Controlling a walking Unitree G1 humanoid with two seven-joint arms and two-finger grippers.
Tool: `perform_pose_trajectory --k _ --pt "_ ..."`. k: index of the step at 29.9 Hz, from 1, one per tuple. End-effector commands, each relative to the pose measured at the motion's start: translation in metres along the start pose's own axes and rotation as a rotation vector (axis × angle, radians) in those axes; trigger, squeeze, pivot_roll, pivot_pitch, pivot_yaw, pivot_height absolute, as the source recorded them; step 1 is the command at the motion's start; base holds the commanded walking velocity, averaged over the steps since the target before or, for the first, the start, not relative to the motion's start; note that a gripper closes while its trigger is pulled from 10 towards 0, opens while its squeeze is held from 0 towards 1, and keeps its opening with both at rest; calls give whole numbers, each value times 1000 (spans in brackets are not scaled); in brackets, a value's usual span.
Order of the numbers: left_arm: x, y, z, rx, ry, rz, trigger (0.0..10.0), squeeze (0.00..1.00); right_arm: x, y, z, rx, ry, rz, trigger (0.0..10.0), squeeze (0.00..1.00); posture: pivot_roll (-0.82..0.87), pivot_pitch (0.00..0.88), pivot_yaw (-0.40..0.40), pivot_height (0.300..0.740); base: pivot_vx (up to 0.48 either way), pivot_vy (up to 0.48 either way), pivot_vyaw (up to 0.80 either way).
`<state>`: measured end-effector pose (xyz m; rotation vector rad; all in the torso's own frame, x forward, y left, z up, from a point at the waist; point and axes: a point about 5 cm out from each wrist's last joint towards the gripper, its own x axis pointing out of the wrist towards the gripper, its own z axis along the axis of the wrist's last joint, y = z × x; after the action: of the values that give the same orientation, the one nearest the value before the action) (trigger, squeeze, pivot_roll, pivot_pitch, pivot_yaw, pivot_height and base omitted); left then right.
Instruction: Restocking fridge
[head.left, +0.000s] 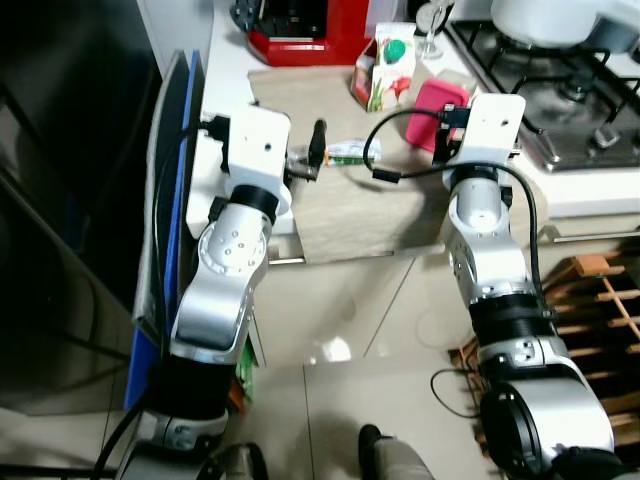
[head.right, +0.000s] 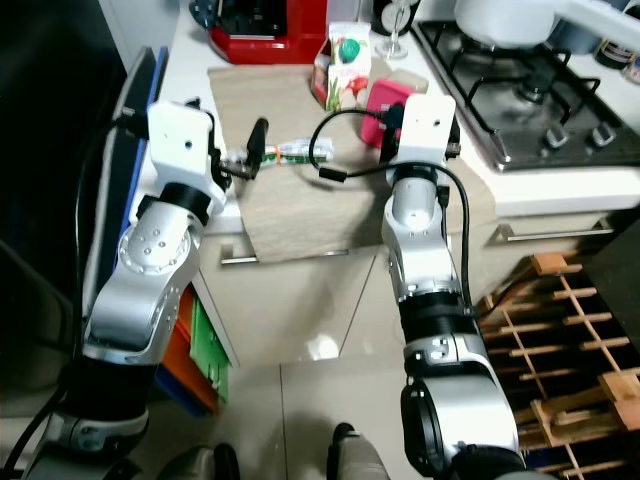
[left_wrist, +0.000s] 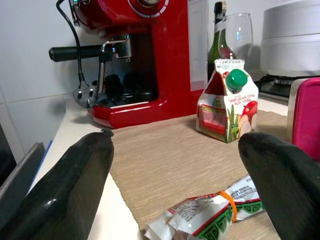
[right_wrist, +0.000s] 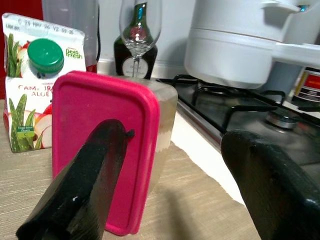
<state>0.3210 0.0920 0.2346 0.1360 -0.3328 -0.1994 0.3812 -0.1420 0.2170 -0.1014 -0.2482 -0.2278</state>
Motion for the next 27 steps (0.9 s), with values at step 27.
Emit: perform_pose_trajectory --k 27 --pt "67 53 -26 132 344 -729 10000 0 -110 -34 6 35 -115 179 10000 0 -197 175 95 732 0 0 0"
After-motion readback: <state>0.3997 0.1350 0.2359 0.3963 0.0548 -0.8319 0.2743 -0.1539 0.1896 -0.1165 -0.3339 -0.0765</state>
